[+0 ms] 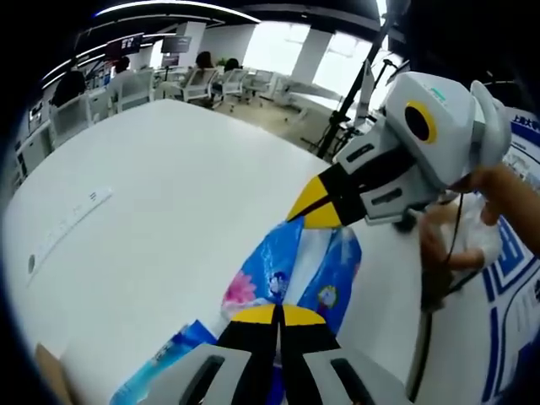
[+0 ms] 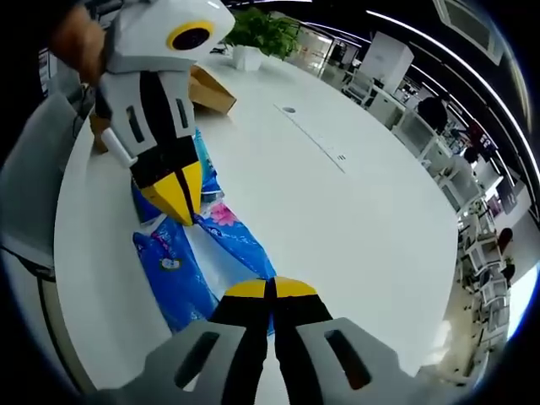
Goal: Operate the shoe box by opening the lid, removing the specified soft item, and placing it in the target area until the item is outside and the box remains undamaged.
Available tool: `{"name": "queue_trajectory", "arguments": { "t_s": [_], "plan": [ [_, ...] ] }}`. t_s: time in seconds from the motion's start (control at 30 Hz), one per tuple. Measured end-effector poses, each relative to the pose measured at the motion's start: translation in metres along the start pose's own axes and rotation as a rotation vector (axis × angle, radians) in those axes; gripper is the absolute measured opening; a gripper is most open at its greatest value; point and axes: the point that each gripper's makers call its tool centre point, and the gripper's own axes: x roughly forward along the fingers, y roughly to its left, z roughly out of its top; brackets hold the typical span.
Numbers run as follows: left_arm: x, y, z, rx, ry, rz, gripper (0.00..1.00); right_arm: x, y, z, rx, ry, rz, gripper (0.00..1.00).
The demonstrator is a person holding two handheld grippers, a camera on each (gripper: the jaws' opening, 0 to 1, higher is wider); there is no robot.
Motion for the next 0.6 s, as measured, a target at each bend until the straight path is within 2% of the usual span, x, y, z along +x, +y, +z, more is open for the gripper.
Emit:
{"name": "queue_trajectory", "arguments": {
  "t_s": [0.4,0.6],
  "plan": [
    [0.015,0.005,-0.012,0.038,0.038,-0.002,0.0,0.015,0.004,-0.012,-0.01,0.023,0.005,0.0],
    [0.018,0.005,-0.015,0.072,0.047,0.005,0.0,0.016,0.004,-0.012,-0.009,0.018,0.005,0.0]
  ]
}}
